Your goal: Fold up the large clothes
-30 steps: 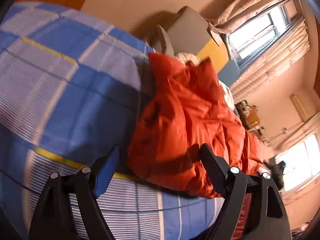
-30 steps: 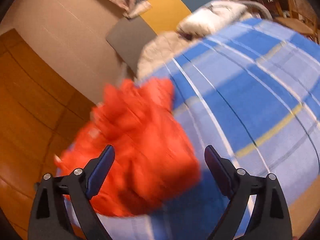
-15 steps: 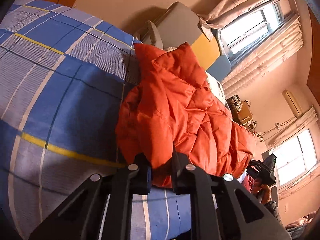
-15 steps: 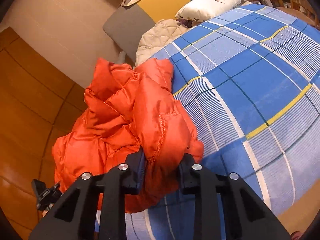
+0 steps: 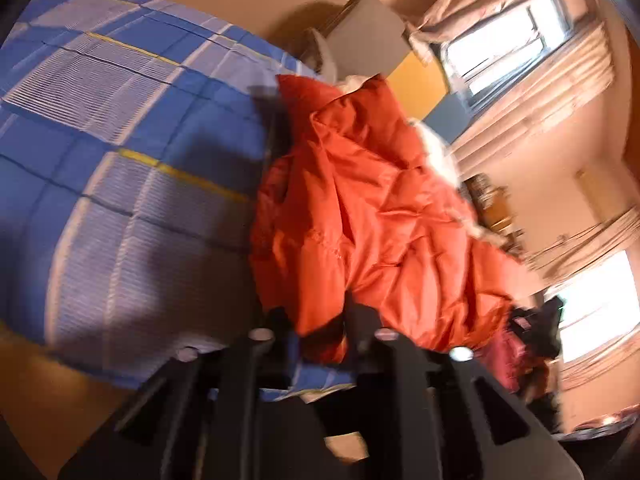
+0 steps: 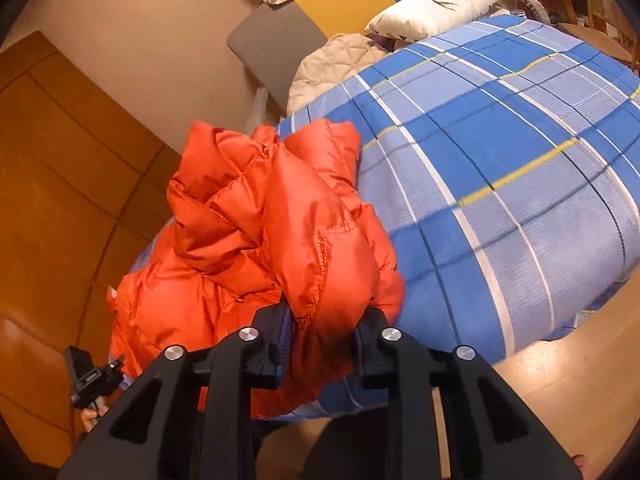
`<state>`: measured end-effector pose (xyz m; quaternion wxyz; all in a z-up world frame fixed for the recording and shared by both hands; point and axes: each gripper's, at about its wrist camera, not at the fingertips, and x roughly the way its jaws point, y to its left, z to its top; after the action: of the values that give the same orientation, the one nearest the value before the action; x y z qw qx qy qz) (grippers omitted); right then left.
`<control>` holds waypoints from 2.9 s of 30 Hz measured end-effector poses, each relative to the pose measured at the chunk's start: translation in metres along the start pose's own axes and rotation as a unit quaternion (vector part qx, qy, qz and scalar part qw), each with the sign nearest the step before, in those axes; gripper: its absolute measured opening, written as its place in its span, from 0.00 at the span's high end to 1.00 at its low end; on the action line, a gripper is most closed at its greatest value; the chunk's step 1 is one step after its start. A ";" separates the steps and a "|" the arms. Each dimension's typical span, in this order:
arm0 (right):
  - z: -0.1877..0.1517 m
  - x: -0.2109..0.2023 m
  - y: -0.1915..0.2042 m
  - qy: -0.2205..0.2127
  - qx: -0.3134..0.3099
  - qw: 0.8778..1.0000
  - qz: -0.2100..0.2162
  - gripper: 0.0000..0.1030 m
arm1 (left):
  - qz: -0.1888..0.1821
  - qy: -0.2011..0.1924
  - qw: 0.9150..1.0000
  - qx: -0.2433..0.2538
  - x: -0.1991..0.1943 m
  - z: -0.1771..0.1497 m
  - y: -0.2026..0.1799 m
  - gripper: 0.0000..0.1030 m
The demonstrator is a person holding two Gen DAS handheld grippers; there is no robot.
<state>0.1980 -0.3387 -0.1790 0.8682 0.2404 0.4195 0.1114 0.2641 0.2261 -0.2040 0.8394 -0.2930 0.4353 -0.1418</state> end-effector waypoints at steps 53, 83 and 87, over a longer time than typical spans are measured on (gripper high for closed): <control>0.083 -0.024 0.100 -0.071 -0.232 0.964 -0.109 0.93 | 0.037 -0.126 0.965 0.228 -0.051 0.066 -0.090 0.94; 0.195 0.081 0.089 -0.110 -0.130 0.973 -0.158 0.96 | 0.131 -0.145 0.970 0.146 0.070 0.220 -0.109 0.95; 0.205 0.110 0.080 -0.091 -0.127 0.972 -0.176 0.96 | 0.150 -0.126 0.971 0.134 0.100 0.233 -0.101 0.95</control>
<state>0.4275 -0.2929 -0.1031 0.9319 0.0598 0.3574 -0.0130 0.5139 0.1833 -0.1021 0.9307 -0.1248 0.3422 -0.0331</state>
